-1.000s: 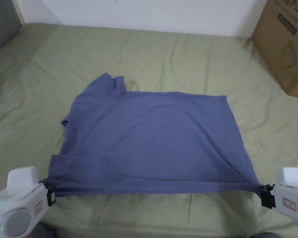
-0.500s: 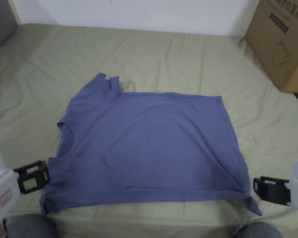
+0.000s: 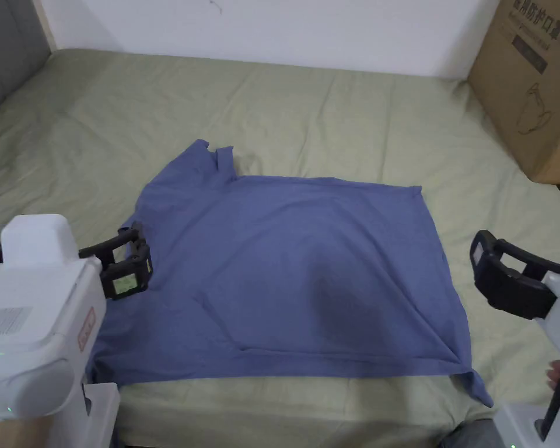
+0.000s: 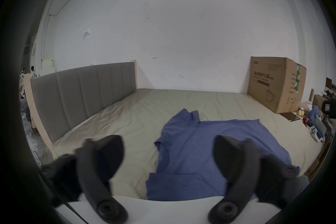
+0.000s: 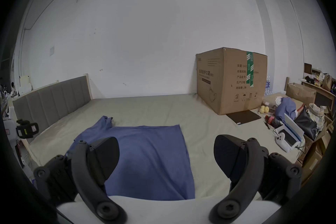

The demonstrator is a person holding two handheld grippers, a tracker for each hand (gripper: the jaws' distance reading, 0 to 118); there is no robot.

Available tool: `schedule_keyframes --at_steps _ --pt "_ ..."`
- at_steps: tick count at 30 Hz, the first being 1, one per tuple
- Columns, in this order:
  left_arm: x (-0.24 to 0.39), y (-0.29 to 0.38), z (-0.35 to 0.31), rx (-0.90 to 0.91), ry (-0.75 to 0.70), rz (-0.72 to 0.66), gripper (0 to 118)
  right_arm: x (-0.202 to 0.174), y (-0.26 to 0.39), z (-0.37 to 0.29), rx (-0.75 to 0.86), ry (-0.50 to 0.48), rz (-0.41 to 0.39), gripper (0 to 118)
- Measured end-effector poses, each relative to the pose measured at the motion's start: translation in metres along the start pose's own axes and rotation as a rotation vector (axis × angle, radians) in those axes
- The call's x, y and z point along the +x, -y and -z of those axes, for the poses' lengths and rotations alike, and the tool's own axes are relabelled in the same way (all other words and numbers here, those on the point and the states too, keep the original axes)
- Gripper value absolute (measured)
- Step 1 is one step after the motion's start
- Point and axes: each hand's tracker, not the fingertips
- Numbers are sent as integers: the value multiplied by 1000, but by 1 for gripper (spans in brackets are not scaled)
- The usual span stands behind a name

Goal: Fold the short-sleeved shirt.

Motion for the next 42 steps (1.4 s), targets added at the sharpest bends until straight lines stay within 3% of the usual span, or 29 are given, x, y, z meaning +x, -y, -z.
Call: schedule_keyframes --at_steps 2,3,4,5,9,16,19,20,21,24,25,29,34,36,39,42 --pt "3 7 -1 -1 5 -6 52 -7 5 -1 -5 -25 7 79" --pt "4 9 -1 -4 6 -2 34 -9 8 -3 -6 -32 8 55" --pt "6 11 -1 -9 -1 11 11 -11 10 -3 -9 -32 6 15" --pt "7 14 -2 -5 -8 24 0 -15 11 -4 -13 -32 7 0" --pt "2 18 -2 -4 3 35 0 -16 15 -3 -36 -48 45 0" --pt "-10 19 2 -17 -5 31 0 -19 15 -5 -33 -49 37 0" --pt "-24 10 10 -102 -22 -4 0 -20 14 -4 -41 -46 19 0" --pt "-32 8 15 -142 -13 -33 6 -20 14 -4 -45 -48 17 0" --pt "-40 7 20 -195 -8 -70 18 -20 14 -3 -46 -48 17 0" --pt "-61 8 40 -436 19 -124 101 -19 15 -2 -59 -40 17 0" --pt "-65 14 46 -500 27 -114 118 -18 16 1 -64 -40 18 0" --pt "-62 42 55 -649 -8 -7 118 -15 21 4 -90 -26 26 0" --pt "-55 75 74 -817 -5 -52 116 -11 26 9 -118 -12 27 0" --pt "-51 85 82 -835 2 -32 102 -10 28 10 -126 -7 24 0" --pt "-45 95 88 -871 -2 7 51 -9 31 12 -138 0 25 0" --pt "-43 103 90 -935 78 -45 39 -6 34 13 -148 11 34 0"
